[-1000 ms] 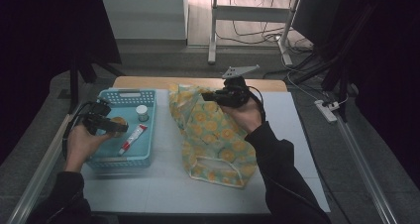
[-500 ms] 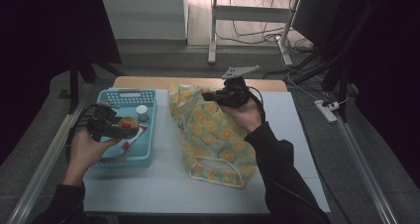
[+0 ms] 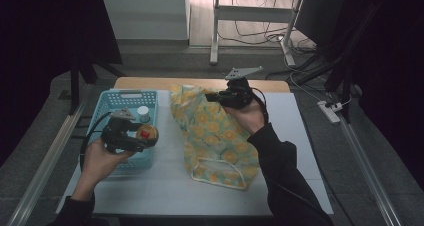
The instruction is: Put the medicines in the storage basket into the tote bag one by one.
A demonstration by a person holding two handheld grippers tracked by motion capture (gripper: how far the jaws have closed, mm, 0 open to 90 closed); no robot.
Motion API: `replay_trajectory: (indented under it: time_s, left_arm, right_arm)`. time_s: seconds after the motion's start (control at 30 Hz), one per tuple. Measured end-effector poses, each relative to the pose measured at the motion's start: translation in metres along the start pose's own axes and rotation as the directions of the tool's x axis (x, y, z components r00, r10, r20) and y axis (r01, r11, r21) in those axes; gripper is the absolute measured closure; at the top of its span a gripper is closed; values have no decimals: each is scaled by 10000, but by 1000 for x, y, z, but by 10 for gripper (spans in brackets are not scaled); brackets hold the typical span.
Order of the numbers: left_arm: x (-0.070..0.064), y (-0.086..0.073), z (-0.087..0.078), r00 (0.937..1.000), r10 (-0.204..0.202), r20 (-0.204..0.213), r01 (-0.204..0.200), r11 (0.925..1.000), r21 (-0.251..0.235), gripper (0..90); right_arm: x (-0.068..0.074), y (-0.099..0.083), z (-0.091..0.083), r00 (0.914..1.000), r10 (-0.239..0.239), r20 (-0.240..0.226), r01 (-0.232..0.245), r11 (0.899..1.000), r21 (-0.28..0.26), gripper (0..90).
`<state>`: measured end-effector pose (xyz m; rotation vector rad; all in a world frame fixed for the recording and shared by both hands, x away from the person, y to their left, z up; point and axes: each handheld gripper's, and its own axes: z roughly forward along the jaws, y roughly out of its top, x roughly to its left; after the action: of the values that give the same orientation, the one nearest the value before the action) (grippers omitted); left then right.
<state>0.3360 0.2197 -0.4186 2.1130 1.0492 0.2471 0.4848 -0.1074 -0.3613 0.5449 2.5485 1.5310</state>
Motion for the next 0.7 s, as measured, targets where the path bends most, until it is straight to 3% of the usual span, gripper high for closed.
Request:
replay_trajectory:
  time_s: [0.3, 0.4, 0.7]
  left_arm:
    - [-38, 18, 13, 9932, 855, 787, -859, 9963, 18, 207]
    - [-48, 26, 19, 9884, 1189, 949, -1202, 9927, 78, 207]
    - [-71, 52, 48, 9728, 1712, 1558, -1742, 9847, 58, 207]
  right_arm:
    - [-2, -2, 2, 10000, 27, 60, -27, 10000, 80, 894]
    - [-3, -2, 2, 10000, 33, 80, -34, 10000, 65, 894]
    - [-9, -4, 1, 9997, 130, 222, -133, 9999, 99, 894]
